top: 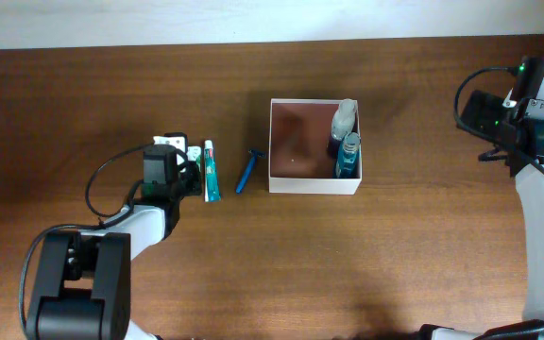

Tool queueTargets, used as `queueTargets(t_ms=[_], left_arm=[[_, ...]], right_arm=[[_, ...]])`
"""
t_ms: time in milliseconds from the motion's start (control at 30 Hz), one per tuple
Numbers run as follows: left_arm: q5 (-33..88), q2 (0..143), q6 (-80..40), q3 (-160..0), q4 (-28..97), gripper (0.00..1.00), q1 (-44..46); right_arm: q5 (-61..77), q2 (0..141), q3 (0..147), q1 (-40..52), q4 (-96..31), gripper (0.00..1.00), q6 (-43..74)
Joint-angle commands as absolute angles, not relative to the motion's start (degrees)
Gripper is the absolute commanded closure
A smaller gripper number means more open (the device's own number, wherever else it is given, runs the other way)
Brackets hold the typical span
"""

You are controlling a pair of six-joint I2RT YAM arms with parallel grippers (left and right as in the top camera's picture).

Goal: Pack container
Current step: 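Close the left gripper on the soap box and lift, then carry the soap box into the pink box and release it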

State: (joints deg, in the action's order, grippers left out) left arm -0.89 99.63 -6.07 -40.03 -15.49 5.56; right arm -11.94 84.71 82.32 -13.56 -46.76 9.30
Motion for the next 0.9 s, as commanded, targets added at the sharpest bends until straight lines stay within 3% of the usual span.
queueTargets(t_ms=[0,367,867], left_arm=[[-1.34,95.57,-5.93,-40.99,-15.16,0.73,5.58],[-0.86,82.26,-5.98,-40.99,-9.45,0.76,7.94],[-0.91,74.54,-9.85,-41.43,-16.91,0.77,28.93]], right_arm=[[-12.27,84.97,82.78,-13.54,-46.76,0.01,9.93],[-12.27,84.97,82.78,-13.54,-46.76,0.01,9.93],[-12.27,84.97,82.78,-13.54,-46.76,0.01,9.93]])
